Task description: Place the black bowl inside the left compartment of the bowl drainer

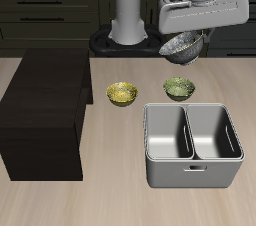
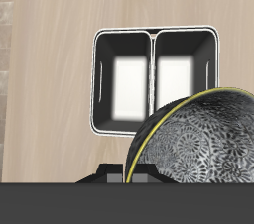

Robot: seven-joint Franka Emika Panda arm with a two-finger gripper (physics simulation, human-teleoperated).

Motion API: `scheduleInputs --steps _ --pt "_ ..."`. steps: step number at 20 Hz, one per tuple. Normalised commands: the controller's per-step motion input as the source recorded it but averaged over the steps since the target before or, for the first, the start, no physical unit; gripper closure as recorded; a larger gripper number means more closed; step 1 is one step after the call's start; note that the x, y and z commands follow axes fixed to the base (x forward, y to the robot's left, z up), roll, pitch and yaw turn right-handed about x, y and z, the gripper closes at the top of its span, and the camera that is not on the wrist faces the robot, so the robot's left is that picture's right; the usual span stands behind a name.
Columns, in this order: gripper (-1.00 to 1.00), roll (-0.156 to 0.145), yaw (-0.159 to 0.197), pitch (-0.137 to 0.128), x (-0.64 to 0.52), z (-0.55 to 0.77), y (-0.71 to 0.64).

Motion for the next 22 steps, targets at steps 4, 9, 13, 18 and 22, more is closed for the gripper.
scheduleInputs --steps 4,9,13,18,22 --pt "1.00 -0.011 -0.032 -0.012 0.33 0.01 0.28" --pt "1.00 -0.034 -0.026 0.007 0.34 -0.01 0.10" --pt "1.00 -0.019 -0.015 0.002 0.21 -0.01 0.08" --pt "1.00 -0.007 -0.025 0.022 0.20 -0.06 0.17" --pt "1.00 0.048 -0.005 0.008 0.04 -0.09 0.32"
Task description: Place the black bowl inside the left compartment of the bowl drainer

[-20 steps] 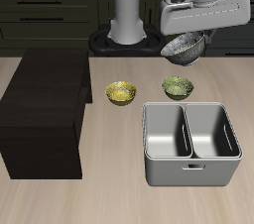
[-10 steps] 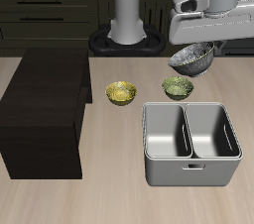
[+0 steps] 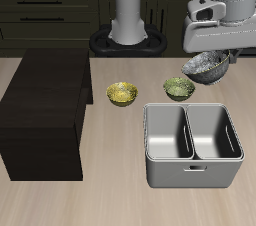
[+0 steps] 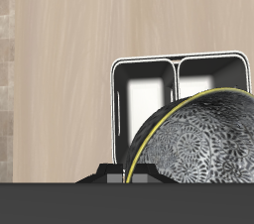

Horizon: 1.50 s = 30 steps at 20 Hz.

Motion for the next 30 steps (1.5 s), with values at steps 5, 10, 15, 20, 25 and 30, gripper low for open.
scheduleInputs --steps 5,10,15,20,25,30 --pt "1.00 0.010 -0.003 0.017 0.01 -0.09 0.07" --pt "1.00 -0.013 -0.007 0.006 0.04 -0.11 -0.06" --pt "1.00 -0.043 0.018 0.027 0.11 -0.27 -0.05" --pt "1.00 -0.019 0.002 0.029 0.09 -0.25 -0.01" --pt "1.00 -0.021 -0.001 0.024 0.08 -0.19 0.02" --pt "1.00 0.013 0.006 0.028 0.04 -0.19 0.08"
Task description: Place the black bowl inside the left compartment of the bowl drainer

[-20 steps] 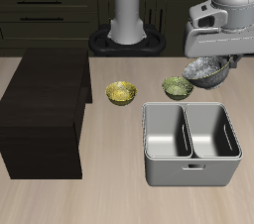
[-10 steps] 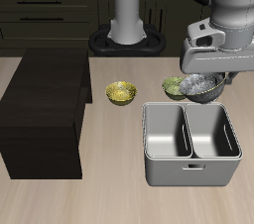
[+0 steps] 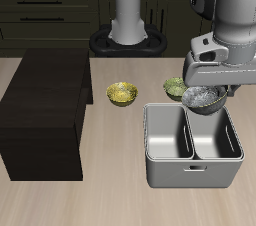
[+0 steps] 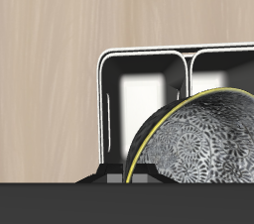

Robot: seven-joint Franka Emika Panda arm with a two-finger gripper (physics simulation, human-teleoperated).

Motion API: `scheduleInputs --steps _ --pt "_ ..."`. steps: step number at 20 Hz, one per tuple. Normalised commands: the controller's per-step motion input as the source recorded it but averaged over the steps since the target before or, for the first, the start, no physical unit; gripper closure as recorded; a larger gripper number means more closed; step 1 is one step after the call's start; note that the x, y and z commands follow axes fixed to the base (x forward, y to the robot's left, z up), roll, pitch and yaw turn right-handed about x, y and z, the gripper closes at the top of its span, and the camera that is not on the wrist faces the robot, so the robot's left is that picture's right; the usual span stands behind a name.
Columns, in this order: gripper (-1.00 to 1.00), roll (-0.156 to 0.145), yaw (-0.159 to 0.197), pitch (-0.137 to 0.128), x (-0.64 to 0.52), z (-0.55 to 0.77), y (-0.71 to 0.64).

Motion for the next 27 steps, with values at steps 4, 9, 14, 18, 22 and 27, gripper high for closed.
scheduleInputs --steps 4,9,14,18,22,27 --pt "1.00 0.030 0.005 0.033 0.01 -0.27 0.20" --pt "1.00 0.013 0.008 0.042 0.06 -0.32 0.06" --pt "1.00 0.003 0.016 0.053 0.09 -0.43 0.06" --pt "1.00 0.005 0.015 0.041 0.02 -0.30 0.10" --pt "1.00 0.004 0.067 0.021 -0.09 -0.20 0.19" --pt "-1.00 0.016 0.006 0.048 -0.01 -0.10 0.05"
